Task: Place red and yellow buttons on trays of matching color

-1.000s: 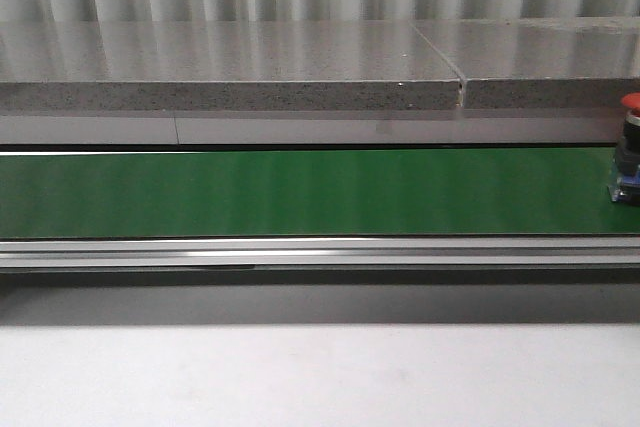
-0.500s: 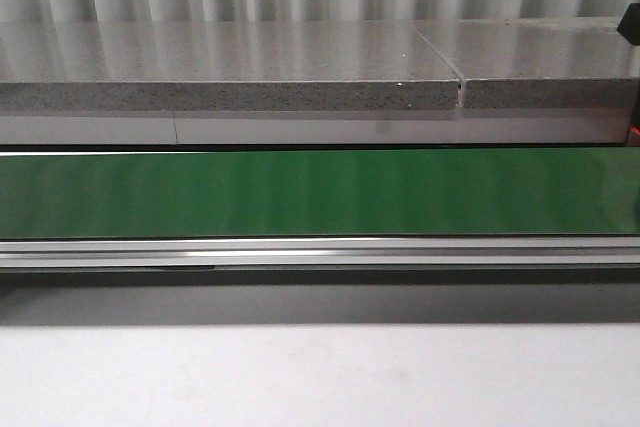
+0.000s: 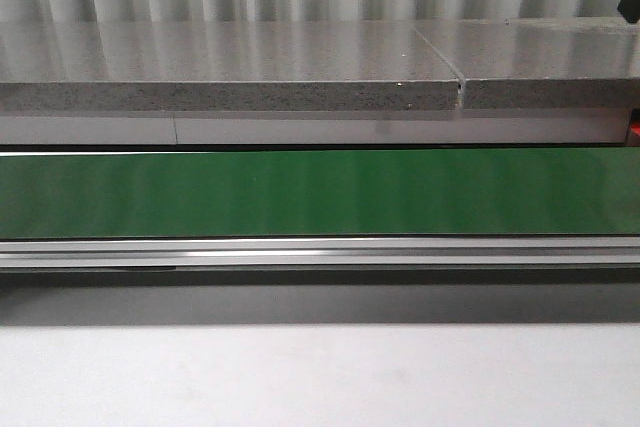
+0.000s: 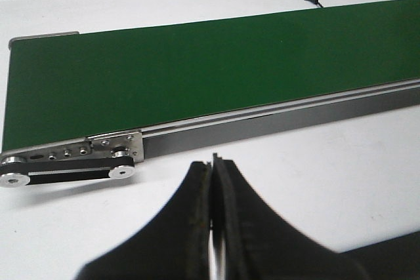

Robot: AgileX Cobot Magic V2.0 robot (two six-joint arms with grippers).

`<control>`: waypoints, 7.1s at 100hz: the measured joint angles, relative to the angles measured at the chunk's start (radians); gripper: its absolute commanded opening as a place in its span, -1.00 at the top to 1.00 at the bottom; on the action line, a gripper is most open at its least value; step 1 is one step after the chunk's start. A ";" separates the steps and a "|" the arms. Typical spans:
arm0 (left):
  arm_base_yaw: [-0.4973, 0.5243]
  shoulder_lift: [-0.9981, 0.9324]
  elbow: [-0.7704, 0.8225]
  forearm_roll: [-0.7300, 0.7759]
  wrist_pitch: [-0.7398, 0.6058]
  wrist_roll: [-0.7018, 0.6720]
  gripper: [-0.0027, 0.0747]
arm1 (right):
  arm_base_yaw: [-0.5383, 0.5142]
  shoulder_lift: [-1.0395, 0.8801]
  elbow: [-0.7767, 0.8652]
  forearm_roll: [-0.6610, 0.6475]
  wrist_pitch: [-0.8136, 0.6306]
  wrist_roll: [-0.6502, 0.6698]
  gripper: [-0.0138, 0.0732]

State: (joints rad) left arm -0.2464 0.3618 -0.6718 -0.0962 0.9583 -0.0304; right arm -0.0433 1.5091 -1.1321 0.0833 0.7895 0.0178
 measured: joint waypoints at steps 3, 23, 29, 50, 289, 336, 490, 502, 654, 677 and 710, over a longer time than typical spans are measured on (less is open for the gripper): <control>0.000 0.000 0.000 0.000 0.000 0.000 0.98 | -0.006 -0.002 -0.009 -0.005 0.005 0.011 0.39; 0.000 0.000 0.000 0.000 0.000 0.000 0.98 | -0.084 -0.013 -0.088 -0.019 0.049 0.032 0.39; 0.000 0.000 0.000 0.000 0.000 0.000 0.98 | -0.115 -0.016 -0.108 -0.019 0.050 0.035 0.39; 0.000 0.000 0.000 0.000 0.000 0.000 0.98 | -0.247 -0.016 -0.127 -0.021 0.038 0.036 0.39; 0.000 0.000 0.000 0.000 0.000 0.000 0.98 | -0.512 0.455 -0.292 0.036 -0.193 0.225 -0.37; 0.000 0.000 0.000 0.000 0.000 0.000 0.98 | -0.511 0.278 -0.292 0.031 -0.147 0.182 -0.31; 0.000 0.000 0.000 0.000 0.001 0.000 0.98 | 0.026 -0.305 0.092 0.028 -0.199 -0.041 0.84; 0.000 0.000 0.000 0.000 0.001 0.000 0.98 | 0.026 -0.386 0.148 0.028 -0.239 -0.072 0.84; 0.000 0.000 0.000 0.000 0.001 0.000 0.98 | 0.026 -1.261 1.150 -0.037 -1.026 -0.018 0.84; 0.000 0.000 0.000 0.000 0.001 0.000 0.98 | 0.026 -1.395 1.159 -0.125 -0.882 0.062 0.84; 0.000 0.000 0.000 0.000 0.002 0.000 0.98 | 0.026 -1.518 1.162 -0.131 -0.656 0.072 0.84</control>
State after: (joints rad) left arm -0.2464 0.3618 -0.6718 -0.0962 0.9605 -0.0304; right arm -0.0168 -0.0092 0.0295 -0.0473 0.1335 0.0903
